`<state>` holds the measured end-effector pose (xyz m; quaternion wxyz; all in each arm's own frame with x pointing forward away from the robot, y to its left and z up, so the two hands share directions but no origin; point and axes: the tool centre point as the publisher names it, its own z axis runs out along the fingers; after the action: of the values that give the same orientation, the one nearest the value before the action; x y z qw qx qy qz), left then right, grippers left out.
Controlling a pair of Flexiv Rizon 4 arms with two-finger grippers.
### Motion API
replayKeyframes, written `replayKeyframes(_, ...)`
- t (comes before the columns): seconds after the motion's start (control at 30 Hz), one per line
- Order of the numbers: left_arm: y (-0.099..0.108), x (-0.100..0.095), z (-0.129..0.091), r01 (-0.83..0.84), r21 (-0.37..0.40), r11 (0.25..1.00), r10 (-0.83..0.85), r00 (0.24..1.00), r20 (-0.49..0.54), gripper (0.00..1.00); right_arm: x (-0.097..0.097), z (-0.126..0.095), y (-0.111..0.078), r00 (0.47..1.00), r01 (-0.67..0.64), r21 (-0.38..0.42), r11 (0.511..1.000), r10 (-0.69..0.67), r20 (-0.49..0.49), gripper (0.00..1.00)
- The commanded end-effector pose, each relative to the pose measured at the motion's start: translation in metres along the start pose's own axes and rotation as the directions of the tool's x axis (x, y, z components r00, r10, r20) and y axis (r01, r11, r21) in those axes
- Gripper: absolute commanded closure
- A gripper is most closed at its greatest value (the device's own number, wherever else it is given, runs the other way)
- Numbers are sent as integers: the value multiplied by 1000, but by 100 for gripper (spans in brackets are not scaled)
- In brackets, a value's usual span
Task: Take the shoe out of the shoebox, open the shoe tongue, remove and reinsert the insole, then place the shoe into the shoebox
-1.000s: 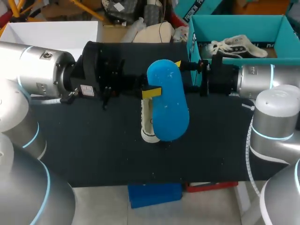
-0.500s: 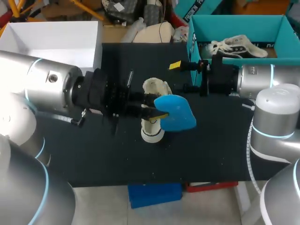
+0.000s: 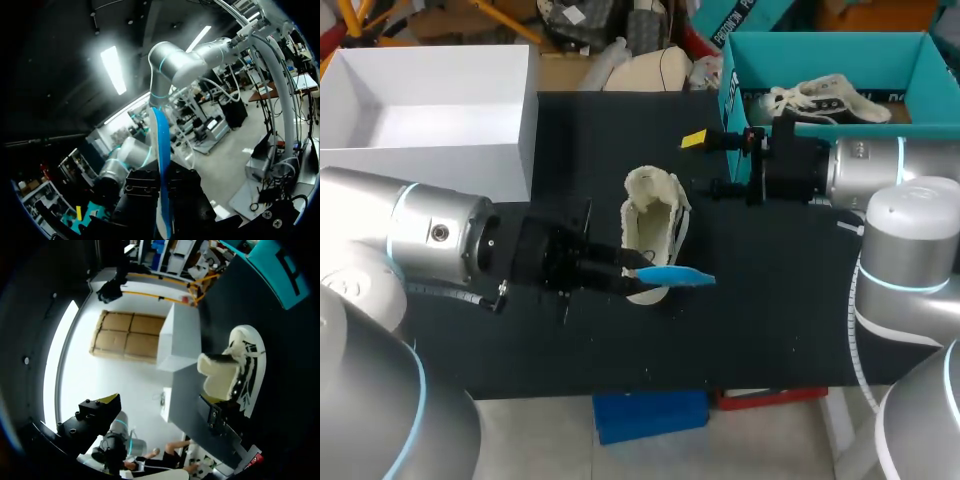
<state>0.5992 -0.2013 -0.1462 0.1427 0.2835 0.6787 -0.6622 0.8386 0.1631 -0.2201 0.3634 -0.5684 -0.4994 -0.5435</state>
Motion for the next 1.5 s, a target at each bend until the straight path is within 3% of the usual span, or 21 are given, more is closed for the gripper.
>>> replayKeyframes(0.03,0,-1,2,-1,-4,1000,1,1000,0,100,0,2,-1,1000,0,-5,1000,0,0,0)
replayKeyframes(0.27,0,-1,2,-1,-4,1000,1,1000,0,100,0,2,-1,1000,0,-5,1000,0,0,0)
replayKeyframes(0.4,-10,9,6,-292,53,955,287,955,76,100,0,2,-1,1000,0,-5,1000,0,0,0)
replayKeyframes(0.5,-5,19,6,-416,13,909,414,906,86,100,0,2,-1,1000,0,-5,1000,0,0,0)
replayKeyframes(0.63,19,24,3,-526,-60,849,529,847,55,100,0,2,-1,1000,0,-5,1000,0,0,0)
replayKeyframes(0.7,32,25,4,-604,-143,784,610,792,4,100,0,2,-1,1000,0,-5,1000,0,0,0)
replayKeyframes(0.77,44,25,2,-665,-159,730,670,742,-25,100,0,2,-1,1000,0,-5,1000,0,0,0)
replayKeyframes(0.83,58,25,2,-750,-237,617,752,651,-103,100,0,2,-1,1000,0,-5,1000,0,0,0)
replayKeyframes(0.9,69,25,0,-778,-231,584,777,619,-116,100,0,2,-1,1000,0,-5,1000,0,0,0)
replayKeyframes(0.93,75,27,0,-823,-270,500,811,555,-188,100,0,2,-1,1000,0,-5,1000,0,0,0)
replayKeyframes(0.97,81,28,1,-834,-259,488,817,540,-201,100,0,2,-1,1000,0,-5,1000,0,0,0)
replayKeyframes(1.5,85,29,0,-831,-256,494,813,546,-203,100,0,2,-1,1000,0,-5,1000,0,0,0)
